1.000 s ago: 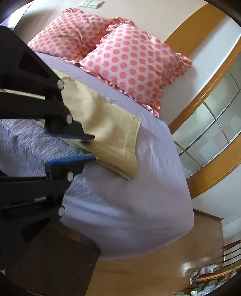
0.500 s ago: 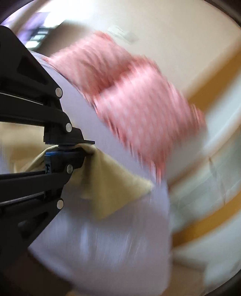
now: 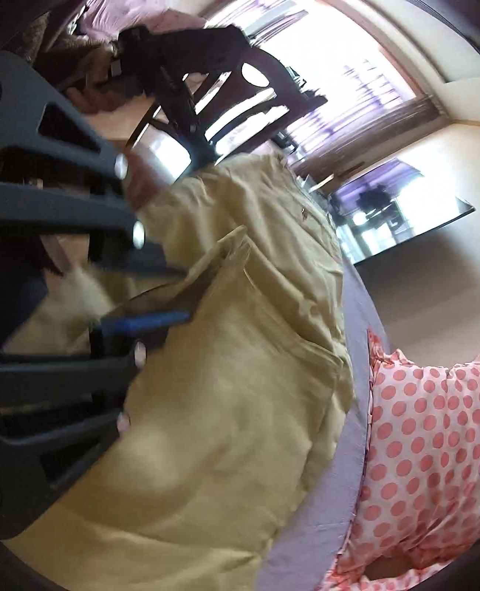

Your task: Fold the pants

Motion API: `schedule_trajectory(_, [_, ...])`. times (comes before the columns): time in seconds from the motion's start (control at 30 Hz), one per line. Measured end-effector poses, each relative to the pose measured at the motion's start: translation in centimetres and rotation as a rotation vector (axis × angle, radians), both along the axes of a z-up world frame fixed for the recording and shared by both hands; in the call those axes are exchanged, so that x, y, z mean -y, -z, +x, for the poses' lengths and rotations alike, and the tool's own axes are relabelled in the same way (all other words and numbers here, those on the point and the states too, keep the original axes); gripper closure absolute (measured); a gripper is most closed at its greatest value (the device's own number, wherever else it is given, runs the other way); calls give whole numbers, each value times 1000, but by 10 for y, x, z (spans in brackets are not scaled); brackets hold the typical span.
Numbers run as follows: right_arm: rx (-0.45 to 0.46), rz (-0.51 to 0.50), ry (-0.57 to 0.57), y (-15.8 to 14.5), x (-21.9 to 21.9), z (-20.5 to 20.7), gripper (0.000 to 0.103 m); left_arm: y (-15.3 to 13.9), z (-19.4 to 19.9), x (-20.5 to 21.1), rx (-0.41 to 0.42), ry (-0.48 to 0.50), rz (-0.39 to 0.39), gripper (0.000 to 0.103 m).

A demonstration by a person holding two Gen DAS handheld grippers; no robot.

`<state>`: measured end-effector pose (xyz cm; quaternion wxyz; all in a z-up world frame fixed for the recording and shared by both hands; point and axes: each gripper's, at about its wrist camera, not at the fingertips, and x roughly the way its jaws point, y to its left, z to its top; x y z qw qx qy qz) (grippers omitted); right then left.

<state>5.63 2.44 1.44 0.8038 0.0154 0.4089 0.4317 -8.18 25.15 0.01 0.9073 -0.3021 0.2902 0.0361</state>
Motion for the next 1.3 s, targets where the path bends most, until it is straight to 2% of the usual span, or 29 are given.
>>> schedule_trajectory(0.03, [7,35,11,-4,7,-3,36,0,2,1,-2,13,-1,53])
schedule_trajectory(0.1, [43,84,60,-15,21,-7,18,0,5,6,-2,25,9,53])
schedule_trajectory(0.2, [39,139,99,-24,39,-5,18,-2,4,7,25,11,4,53])
schedule_trajectory(0.37, [-28,177,111,-14,47,4,18,-3,10,0,39,-39,-32,45])
schedule_trajectory(0.43, [-41,178,101,-14,43,3,18,-7,9,-9,82,-66,-64,46])
schedule_trajectory(0.5, [-46,171,90,-13,41,-1,18,-14,-2,-24,162,-134,-102,48])
schedule_trajectory(0.57, [-49,170,83,-11,40,-4,18,-16,-10,-39,194,-197,-126,45])
schedule_trajectory(0.67, [-59,176,78,-9,38,-2,18,-9,-1,-62,124,-253,-145,44])
schedule_trajectory(0.83, [-69,178,63,-7,34,-2,18,5,16,-90,80,-290,-234,44])
schedule_trajectory(0.93, [-70,180,62,-7,35,-1,18,-3,26,-87,52,-287,-181,40])
schedule_trajectory(0.97, [-77,185,67,-6,36,1,18,-5,30,-85,37,-285,-164,35])
schedule_trajectory(1.07, [-101,197,78,-2,38,6,18,-10,34,-80,11,-298,-151,31])
schedule_trajectory(1.17, [-117,201,81,2,39,6,18,-15,37,-76,49,-244,-192,39])
schedule_trajectory(1.23, [-117,203,79,2,40,6,18,-23,42,-67,48,-235,-124,39])
schedule_trajectory(1.3, [-120,209,77,2,41,7,18,-22,50,-70,20,-241,-113,39])
